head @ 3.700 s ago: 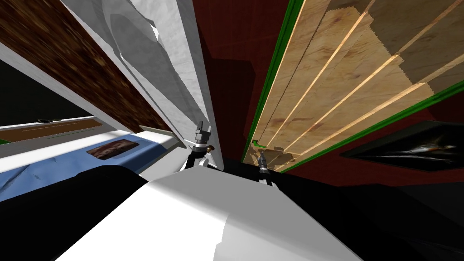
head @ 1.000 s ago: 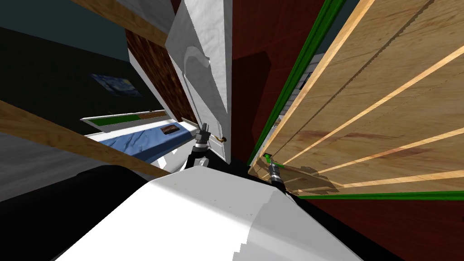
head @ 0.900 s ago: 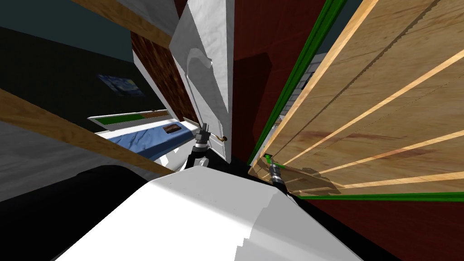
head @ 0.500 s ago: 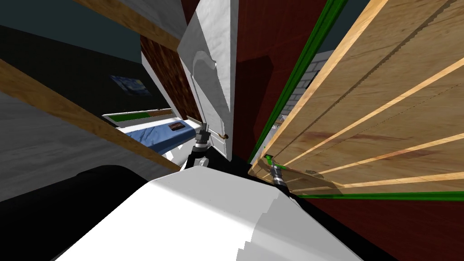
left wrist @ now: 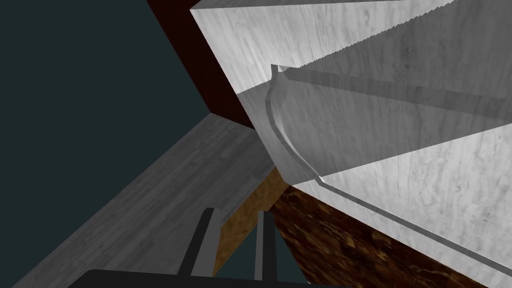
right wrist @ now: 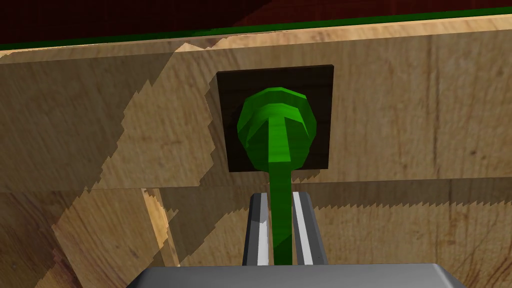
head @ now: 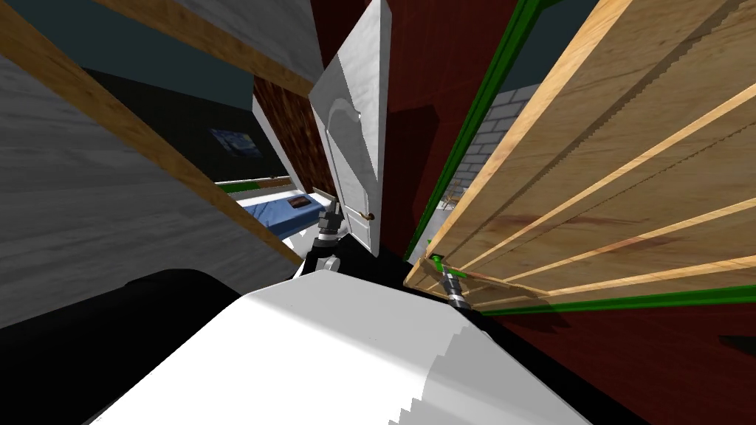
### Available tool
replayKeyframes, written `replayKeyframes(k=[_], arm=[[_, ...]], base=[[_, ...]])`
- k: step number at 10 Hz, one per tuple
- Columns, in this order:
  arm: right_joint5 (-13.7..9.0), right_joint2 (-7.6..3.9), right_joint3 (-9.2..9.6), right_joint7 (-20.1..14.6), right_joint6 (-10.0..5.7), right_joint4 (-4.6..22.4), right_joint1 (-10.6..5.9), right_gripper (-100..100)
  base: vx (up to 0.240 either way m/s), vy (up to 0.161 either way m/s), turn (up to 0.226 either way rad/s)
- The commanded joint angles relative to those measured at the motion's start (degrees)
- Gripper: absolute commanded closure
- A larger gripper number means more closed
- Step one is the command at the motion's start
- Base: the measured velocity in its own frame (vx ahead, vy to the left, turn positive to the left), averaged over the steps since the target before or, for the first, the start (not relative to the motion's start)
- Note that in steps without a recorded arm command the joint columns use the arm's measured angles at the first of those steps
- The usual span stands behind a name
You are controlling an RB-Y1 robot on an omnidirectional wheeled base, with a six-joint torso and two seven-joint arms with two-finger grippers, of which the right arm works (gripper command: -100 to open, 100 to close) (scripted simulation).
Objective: Pull the door open
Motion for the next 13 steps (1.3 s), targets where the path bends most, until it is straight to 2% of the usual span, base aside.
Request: replayKeyframes(k=[1,2,3,10,11,12,13], arm=[[0.82,-0.60,0.88,-1.29,-1.27,-0.49,0.95,100],[0.51,-0.36,0.56,-0.75,-0.85,0.04,0.40,100],[0.91,-0.90,0.79,-1.55,-2.54,0.73,1.27,100],[2.02,-3.65,0.91,-4.35,-9.23,3.12,4.31,100],[1.92,-3.27,0.94,-3.99,-8.53,3.02,3.90,100],[2.25,-3.56,0.95,-4.36,-10.07,3.82,4.49,100],[2.31,-3.66,0.92,-4.44,-10.43,3.98,4.64,100]], base=[[-0.243,-0.106,0.078],[-0.112,-0.046,0.024],[-0.186,-0.040,0.217],[-0.208,-0.076,0.183],[-0.100,-0.037,0.037],[-0.143,-0.035,0.188],[-0.184,-0.064,0.180]])
